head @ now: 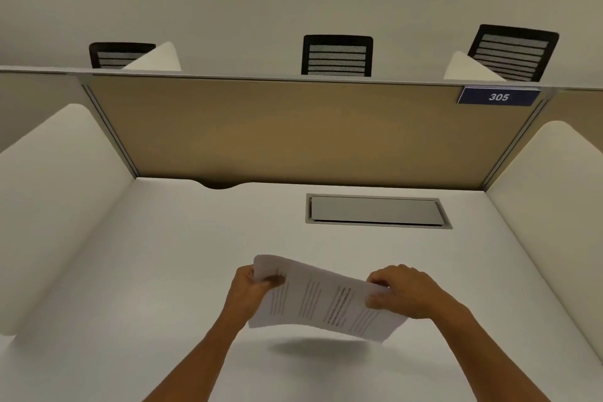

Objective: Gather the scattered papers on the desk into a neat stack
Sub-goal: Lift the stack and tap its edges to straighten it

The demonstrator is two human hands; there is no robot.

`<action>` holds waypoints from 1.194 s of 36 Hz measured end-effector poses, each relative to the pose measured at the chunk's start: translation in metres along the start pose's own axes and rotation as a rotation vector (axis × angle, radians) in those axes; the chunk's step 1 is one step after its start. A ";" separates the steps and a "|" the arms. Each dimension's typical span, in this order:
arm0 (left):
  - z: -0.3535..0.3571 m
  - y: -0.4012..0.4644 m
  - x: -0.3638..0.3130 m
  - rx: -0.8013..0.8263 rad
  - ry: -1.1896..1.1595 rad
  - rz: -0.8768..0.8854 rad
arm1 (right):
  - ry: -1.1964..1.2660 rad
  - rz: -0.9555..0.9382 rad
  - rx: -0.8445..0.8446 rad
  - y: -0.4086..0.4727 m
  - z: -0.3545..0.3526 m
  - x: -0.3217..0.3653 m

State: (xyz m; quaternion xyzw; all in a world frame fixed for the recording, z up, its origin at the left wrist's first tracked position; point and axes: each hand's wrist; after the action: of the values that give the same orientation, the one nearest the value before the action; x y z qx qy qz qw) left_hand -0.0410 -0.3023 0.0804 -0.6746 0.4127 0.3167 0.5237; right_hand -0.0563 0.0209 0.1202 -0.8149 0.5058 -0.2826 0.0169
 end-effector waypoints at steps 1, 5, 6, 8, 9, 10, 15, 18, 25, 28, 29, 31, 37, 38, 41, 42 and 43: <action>-0.002 -0.001 0.005 -0.017 -0.031 -0.027 | 0.055 0.021 -0.009 -0.005 0.001 -0.011; -0.007 -0.003 0.025 -0.071 -0.127 -0.087 | 0.630 0.004 -0.271 -0.019 0.020 -0.039; -0.008 -0.004 0.030 -0.078 -0.145 -0.099 | 0.783 -0.001 -0.348 -0.021 0.027 -0.039; -0.007 -0.003 0.038 -0.090 -0.161 -0.114 | 0.964 0.002 -0.440 -0.020 0.045 -0.036; -0.006 -0.002 0.041 -0.091 -0.155 -0.117 | 1.017 0.006 -0.455 -0.019 0.054 -0.034; -0.005 -0.002 0.044 -0.089 -0.144 -0.116 | 1.044 0.014 -0.458 -0.016 0.063 -0.032; -0.005 -0.002 0.048 -0.094 -0.120 -0.113 | 1.079 0.130 -0.510 -0.002 0.091 -0.026; -0.008 0.000 0.048 -0.107 -0.130 -0.110 | 1.098 0.145 -0.570 0.001 0.093 -0.023; -0.011 0.007 0.056 -0.074 -0.133 -0.123 | 1.149 0.159 -0.591 0.003 0.105 -0.024; -0.009 0.010 0.063 -0.056 -0.137 -0.145 | 1.157 0.209 -0.537 0.009 0.117 -0.025; -0.008 0.011 0.064 -0.059 -0.143 -0.153 | 1.153 0.212 -0.524 0.011 0.120 -0.025; -0.006 0.013 0.066 -0.067 -0.156 -0.164 | 1.147 0.206 -0.516 0.015 0.121 -0.025; -0.007 0.018 0.065 -0.079 -0.165 -0.135 | 1.109 0.191 -0.556 0.019 0.111 -0.029; -0.008 0.018 0.065 -0.087 -0.167 -0.131 | 1.103 0.185 -0.559 0.018 0.110 -0.030; -0.008 0.018 0.070 -0.086 -0.167 -0.144 | 1.094 0.179 -0.555 0.017 0.109 -0.030; -0.008 0.018 0.073 -0.075 -0.161 -0.151 | 1.090 0.179 -0.545 0.017 0.110 -0.029; -0.007 0.018 0.076 -0.063 -0.156 -0.157 | 1.085 0.179 -0.535 0.018 0.111 -0.028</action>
State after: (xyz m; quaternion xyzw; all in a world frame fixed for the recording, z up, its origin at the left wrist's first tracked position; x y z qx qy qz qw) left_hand -0.0224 -0.3282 0.0090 -0.6943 0.3064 0.3389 0.5561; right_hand -0.0268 0.0065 0.0088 -0.4851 0.5620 -0.5182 -0.4246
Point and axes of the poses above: each hand's wrist, its own y-axis towards the middle knuckle, its own z-axis out of the palm, x = y × z, and after that the axes turned 12 degrees about -z, right-handed
